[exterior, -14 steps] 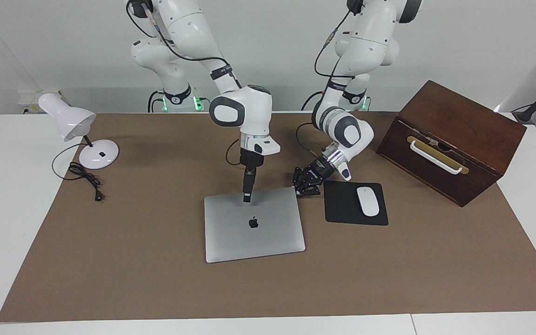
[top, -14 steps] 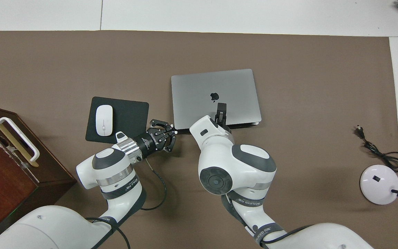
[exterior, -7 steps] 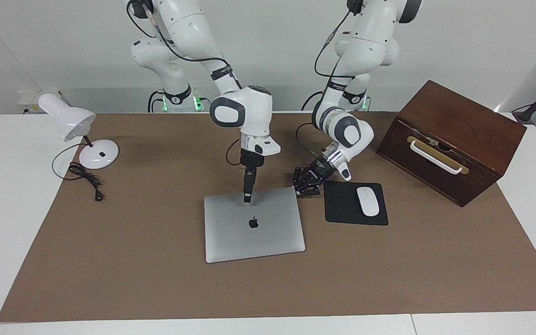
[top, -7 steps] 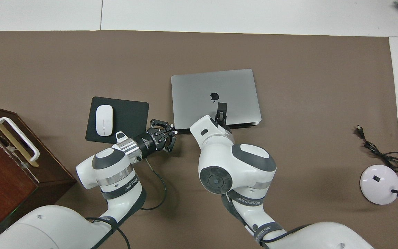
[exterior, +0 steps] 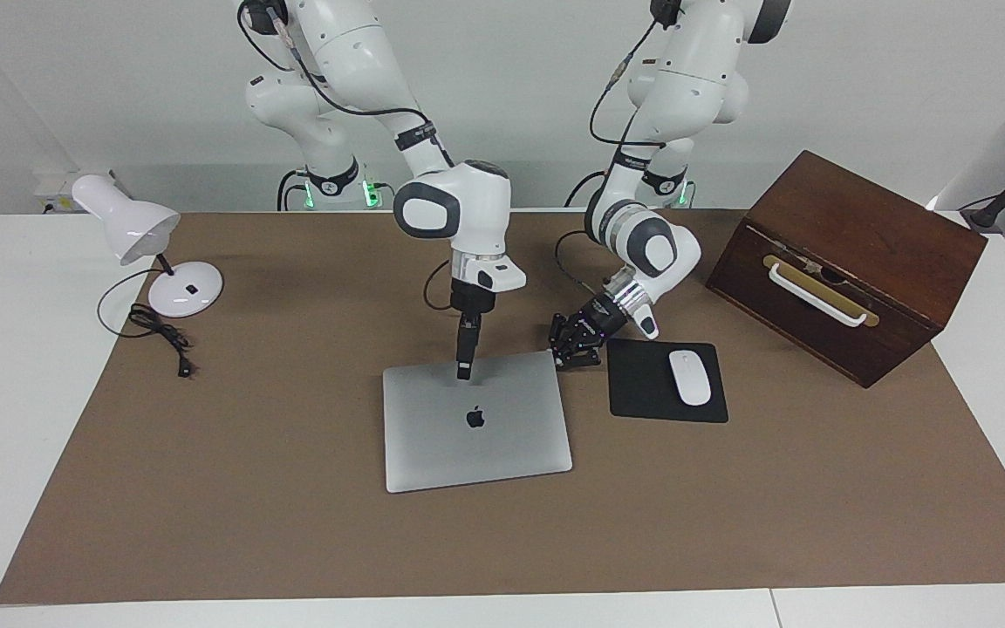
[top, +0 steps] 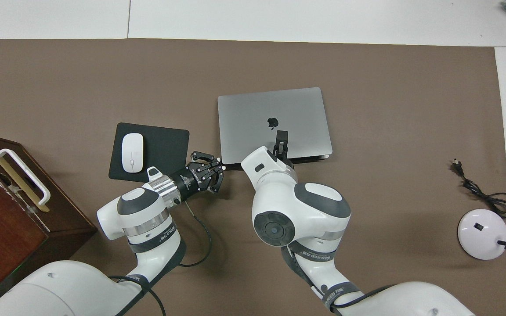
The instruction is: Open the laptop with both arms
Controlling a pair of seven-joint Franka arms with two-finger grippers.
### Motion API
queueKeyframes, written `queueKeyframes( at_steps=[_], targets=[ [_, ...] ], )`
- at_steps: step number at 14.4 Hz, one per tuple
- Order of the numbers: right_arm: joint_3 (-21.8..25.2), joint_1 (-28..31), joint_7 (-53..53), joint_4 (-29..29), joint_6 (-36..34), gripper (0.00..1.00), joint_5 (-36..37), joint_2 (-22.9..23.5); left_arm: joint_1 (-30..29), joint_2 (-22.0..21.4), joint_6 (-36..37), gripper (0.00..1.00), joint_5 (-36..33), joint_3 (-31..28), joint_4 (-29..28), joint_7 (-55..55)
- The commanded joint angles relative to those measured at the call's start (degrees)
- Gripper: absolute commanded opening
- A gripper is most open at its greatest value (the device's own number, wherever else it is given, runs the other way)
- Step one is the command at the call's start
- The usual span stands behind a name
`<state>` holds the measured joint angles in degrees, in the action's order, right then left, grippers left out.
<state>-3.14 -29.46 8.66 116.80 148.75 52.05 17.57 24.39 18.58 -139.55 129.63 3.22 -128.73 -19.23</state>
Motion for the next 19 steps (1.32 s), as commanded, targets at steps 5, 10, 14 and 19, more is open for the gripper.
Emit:
queueKeyframes(
  at_steps=[5,10,14,19],
  targets=[
    [-0.38,1.16,-2.51,-2.01,1.11,1.00,2.44,0.79,-0.13,4.19,-0.46,0.00,0.97,-0.14,2.08,2.09],
    [-0.29,1.25,-2.60,-3.24,1.19,1.00,2.44,1.23,-0.13,4.19,-0.46,0.00,0.88,-0.14,2.08,2.09],
    [-0.47,1.68,-3.48,-2.46,1.10,1.00,2.44,1.76,-0.13,4.27,-0.46,0.00,0.88,-0.14,2.08,2.18],
    [-0.38,0.81,-3.74,-2.19,1.02,1.00,2.35,3.08,-0.13,4.27,-0.46,0.00,0.97,-0.14,2.08,2.18]
  ],
)
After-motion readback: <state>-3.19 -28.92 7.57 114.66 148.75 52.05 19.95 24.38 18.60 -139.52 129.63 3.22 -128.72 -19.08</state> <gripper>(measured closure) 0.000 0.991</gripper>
